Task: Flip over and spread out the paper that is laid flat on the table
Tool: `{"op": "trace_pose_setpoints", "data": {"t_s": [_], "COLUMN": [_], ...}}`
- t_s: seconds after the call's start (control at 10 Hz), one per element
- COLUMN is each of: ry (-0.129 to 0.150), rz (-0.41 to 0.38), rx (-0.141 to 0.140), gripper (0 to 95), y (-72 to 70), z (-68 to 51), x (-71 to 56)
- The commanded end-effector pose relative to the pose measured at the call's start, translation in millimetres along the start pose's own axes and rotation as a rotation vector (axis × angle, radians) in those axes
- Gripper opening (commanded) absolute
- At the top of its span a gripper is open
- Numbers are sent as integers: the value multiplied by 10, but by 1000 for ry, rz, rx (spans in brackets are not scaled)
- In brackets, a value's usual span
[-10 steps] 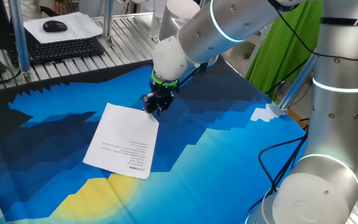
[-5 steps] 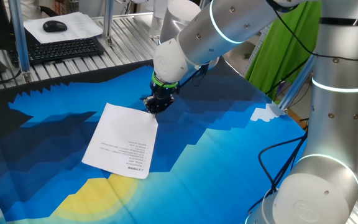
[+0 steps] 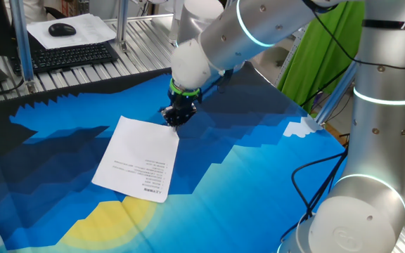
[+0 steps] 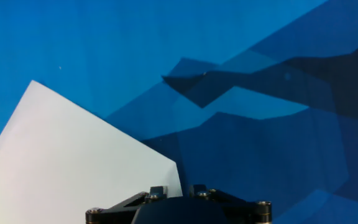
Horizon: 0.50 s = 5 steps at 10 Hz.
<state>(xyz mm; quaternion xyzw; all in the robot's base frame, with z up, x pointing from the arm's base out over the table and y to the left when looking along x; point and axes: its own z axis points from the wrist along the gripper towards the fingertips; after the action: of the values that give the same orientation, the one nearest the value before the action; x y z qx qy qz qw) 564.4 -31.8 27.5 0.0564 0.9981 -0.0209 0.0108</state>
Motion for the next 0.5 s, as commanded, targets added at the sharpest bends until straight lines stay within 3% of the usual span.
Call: {"op": "trace_pose_setpoints", "data": {"t_s": [0.1, 0.5], "ry": [18, 66], "rz": [-7, -40], "rx": [18, 20], "gripper": [0, 0], "y": [-48, -269], "z": [-169, -412], "x": [15, -28]}}
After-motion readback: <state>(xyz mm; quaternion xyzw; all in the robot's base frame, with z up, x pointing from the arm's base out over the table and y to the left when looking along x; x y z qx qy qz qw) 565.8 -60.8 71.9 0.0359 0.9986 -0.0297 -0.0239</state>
